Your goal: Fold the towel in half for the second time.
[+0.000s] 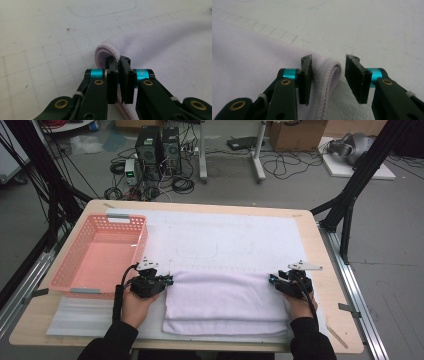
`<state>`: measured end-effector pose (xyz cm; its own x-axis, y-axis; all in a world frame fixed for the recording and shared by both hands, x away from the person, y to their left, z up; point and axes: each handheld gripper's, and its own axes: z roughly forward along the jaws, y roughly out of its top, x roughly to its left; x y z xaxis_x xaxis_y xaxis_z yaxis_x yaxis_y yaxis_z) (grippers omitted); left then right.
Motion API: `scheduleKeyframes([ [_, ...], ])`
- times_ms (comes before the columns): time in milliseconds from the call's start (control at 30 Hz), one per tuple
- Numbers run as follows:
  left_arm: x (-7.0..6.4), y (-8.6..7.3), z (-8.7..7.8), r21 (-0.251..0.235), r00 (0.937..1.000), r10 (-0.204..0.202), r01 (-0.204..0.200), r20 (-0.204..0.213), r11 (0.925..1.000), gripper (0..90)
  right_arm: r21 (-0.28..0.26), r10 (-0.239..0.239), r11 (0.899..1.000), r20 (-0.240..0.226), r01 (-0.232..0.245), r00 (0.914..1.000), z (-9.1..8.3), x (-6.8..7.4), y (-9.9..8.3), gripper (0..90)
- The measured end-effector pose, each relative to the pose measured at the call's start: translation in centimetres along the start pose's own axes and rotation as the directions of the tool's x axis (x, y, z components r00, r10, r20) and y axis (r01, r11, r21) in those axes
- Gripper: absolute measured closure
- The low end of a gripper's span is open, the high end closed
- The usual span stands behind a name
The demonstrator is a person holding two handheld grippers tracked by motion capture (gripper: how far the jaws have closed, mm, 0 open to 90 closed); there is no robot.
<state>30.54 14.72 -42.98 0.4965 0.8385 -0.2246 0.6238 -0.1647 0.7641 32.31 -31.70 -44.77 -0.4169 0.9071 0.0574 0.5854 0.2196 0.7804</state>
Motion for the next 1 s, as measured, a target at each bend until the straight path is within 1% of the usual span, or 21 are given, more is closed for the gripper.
scheduleKeyframes([
  [67,0.0,-0.2,0.1,0.017,0.9996,-0.009,0.009,-0.025,0.9998,84.8,-0.006,-0.005,1.0,0.014,0.005,0.9999,0.0,0.0,0.0,54.3],
  [100,0.0,-0.4,0.3,0.035,0.9978,0.0,0.002,-0.067,0.9994,84.0,-0.01,-0.009,1.0,0.025,0.01,0.9996,0.0,-0.1,0.1,53.0],
  [133,0.0,-0.5,0.4,0.036,0.9963,0.004,0.0,-0.086,0.9993,80.3,-0.02,-0.003,1.0,0.039,0.004,0.9992,-0.2,-0.1,0.1,52.3],
  [167,0.0,-0.5,0.5,0.025,0.9961,0.004,-0.002,-0.088,0.9997,72.6,-0.031,-0.004,1.0,0.038,0.005,0.9993,-0.3,-0.2,0.1,52.0],
  [200,0.1,-0.5,0.5,0.013,0.9972,0.012,-0.011,-0.073,0.9999,64.3,-0.043,0.005,0.999,0.031,-0.004,0.9995,-0.6,-0.3,0.2,50.4],
  [267,0.0,-0.3,0.4,-0.013,0.9978,0.029,-0.029,-0.06,0.9995,54.6,-0.069,0.008,0.998,0.012,-0.007,0.9999,-0.9,-0.5,0.4,47.0],
  [300,0.0,-0.1,0.4,-0.041,0.9985,0.033,-0.035,-0.042,0.9986,50.2,-0.08,0.006,0.997,-0.016,-0.007,0.9999,-0.9,-0.7,0.5,45.2],
  [333,0.1,0.1,0.4,-0.051,0.9988,0.033,-0.035,-0.037,0.9981,46.4,-0.062,-0.001,0.998,-0.054,-0.003,0.9985,-0.6,-0.8,0.7,42.6],
  [400,0.3,0.4,0.5,-0.082,0.9993,0.021,-0.024,-0.032,0.9964,44.5,-0.033,-0.023,0.999,-0.091,0.02,0.9956,0.2,-0.6,0.7,42.0],
  [467,0.5,0.6,0.5,-0.087,0.9991,0.028,-0.031,-0.032,0.9957,44.0,0.019,-0.066,0.998,-0.093,0.068,0.9935,1.2,0.0,0.6,50.6],
  [500,0.6,0.7,0.5,-0.093,0.9991,0.033,-0.035,-0.028,0.995,44.0,0.01,-0.072,0.997,-0.079,0.073,0.9943,1.2,0.0,0.8,65.7],
  [533,0.7,0.7,0.5,-0.097,0.9989,0.038,-0.041,-0.027,0.9945,44.0,0.008,-0.081,0.997,-0.042,0.081,0.9958,0.9,0.0,0.9,74.9],
  [567,0.7,0.7,0.5,-0.099,0.9991,0.036,-0.038,-0.024,0.9944,44.0,0.011,-0.092,0.996,0.004,0.092,0.9957,0.7,0.1,1.0,75.6],
  [633,0.8,0.9,0.7,-0.109,0.9991,0.038,-0.04,-0.021,0.9933,44.0,0.021,-0.085,0.996,0.016,0.084,0.9963,0.8,0.2,1.0,75.4],
  [700,0.8,1.1,1.1,-0.119,0.9992,0.038,-0.039,-0.008,0.9921,44.0,0.018,-0.063,0.998,0.02,0.063,0.9978,0.6,0.2,1.0,65.5],
  [733,0.8,1.2,1.3,-0.118,0.999,0.045,-0.045,-0.006,0.992,44.0,0.003,-0.052,0.999,0.022,0.052,0.9984,0.3,0.0,1.0,60.2],
  [800,0.8,1.5,1.9,-0.111,0.9995,0.031,-0.032,-0.008,0.9933,43.9,-0.036,-0.014,0.999,-0.014,0.013,0.9998,-0.3,-0.7,1.0,55.7],
  [833,0.7,1.5,2.2,-0.105,0.9996,0.028,-0.029,-0.01,0.9941,43.7,-0.044,-0.005,0.999,-0.023,0.004,0.9997,-0.6,-0.9,0.9,52.4],
  [867,0.7,1.5,2.5,-0.093,0.9996,0.025,-0.026,-0.013,0.9954,43.7,-0.046,0.01,0.999,-0.038,-0.012,0.9992,-0.7,-1.2,0.8,49.3],
  [933,0.6,1.4,3.4,-0.059,0.9999,0.015,-0.015,-0.004,0.9981,42.3,-0.035,0.014,0.999,-0.067,-0.017,0.9977,-0.7,-1.6,0.4,46.6],
  [1000,0.6,1.1,4.2,-0.01,0.9997,0.025,-0.025,-0.003,0.9996,41.4,-0.021,0.029,0.999,-0.1,-0.032,0.9945,-0.5,-1.9,0.1,45.2],
])
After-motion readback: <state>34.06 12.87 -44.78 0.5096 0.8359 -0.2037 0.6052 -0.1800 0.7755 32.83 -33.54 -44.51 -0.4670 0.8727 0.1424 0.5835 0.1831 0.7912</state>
